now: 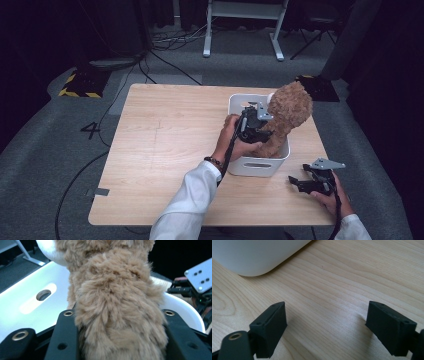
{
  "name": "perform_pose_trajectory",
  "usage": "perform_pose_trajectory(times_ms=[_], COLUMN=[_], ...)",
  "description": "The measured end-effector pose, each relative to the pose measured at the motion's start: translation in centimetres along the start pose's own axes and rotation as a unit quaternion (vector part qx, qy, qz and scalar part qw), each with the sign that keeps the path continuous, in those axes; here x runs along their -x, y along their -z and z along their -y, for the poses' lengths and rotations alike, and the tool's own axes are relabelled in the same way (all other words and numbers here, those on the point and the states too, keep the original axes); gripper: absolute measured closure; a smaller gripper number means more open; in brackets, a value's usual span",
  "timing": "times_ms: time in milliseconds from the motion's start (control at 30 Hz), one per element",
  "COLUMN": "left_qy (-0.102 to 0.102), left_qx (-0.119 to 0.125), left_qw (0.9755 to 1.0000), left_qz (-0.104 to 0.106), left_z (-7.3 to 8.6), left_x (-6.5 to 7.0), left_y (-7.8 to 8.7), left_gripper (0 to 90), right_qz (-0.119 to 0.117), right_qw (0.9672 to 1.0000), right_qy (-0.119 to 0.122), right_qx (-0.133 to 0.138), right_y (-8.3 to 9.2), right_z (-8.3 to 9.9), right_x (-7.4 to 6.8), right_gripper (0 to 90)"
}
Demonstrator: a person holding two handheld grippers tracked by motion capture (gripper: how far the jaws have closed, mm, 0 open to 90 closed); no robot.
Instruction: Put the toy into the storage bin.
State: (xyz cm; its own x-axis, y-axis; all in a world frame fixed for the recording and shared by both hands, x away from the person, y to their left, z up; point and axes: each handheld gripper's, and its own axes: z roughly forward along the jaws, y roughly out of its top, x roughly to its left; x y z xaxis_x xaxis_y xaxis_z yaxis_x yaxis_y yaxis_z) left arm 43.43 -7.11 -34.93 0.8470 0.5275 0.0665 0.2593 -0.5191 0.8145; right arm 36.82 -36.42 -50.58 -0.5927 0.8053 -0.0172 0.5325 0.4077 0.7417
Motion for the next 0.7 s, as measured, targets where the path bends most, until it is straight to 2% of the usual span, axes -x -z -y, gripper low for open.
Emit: perform_pose_trajectory(times_ms=[400, 600, 700], left_qy=[-0.025, -0.041, -0.054], left_qx=[-0.032, -0.066, -0.084], left_qw=[0.9991, 0.9969, 0.9948], left_qz=[0.009, 0.014, 0.016], left_z=[-0.77, -0.84, -0.93], left_x=[-0.17, -0.19, -0.04], left_y=[0.3, 0.3, 0.28], left_gripper=[55.3, 58.1, 59.3], right_qz=[0.0, 0.0, 0.0], right_qw=[1.0, 1.0, 1.0], right_qy=[0.0, 0.0, 0.0], right_qx=[0.0, 0.0, 0.0], right_y=[0.0, 0.0, 0.0], right_z=[0.0, 0.0, 0.0], right_x=[0.0, 0.0, 0.0], right_gripper=[16.5, 16.5, 16.5])
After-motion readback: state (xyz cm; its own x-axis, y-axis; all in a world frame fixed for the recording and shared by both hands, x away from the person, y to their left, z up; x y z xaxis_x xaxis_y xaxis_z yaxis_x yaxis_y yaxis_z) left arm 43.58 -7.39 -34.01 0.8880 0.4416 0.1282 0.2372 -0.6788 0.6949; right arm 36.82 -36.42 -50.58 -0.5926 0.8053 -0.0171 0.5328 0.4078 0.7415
